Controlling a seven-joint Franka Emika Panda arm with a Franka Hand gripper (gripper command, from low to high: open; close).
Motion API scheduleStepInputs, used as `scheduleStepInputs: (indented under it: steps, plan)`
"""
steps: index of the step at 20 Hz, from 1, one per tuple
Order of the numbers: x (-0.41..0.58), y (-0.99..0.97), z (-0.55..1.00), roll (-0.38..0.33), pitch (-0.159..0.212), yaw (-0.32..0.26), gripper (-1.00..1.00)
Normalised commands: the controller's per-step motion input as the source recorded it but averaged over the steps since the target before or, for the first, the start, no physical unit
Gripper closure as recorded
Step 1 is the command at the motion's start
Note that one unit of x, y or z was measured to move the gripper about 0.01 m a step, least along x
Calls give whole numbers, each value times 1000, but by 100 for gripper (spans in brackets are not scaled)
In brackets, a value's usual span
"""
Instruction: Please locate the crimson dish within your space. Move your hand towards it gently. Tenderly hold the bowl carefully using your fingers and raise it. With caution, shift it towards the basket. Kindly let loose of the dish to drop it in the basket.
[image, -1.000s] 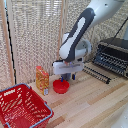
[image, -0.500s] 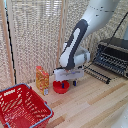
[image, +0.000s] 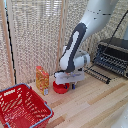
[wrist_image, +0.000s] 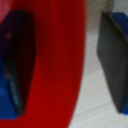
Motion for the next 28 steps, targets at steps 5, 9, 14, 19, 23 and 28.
scheduleStepInputs:
  steps: [5,9,14,19,23,28]
  plan:
    - [107,-158,0,4,39,4,100]
    - [139,-303,195,34,50,50,100]
    - [93,-247,710,54,125,94,100]
    - [194,-127,823,45,119,138,100]
    - [170,16,876,84,93,111,100]
    - [178,89,865,107,33,53,100]
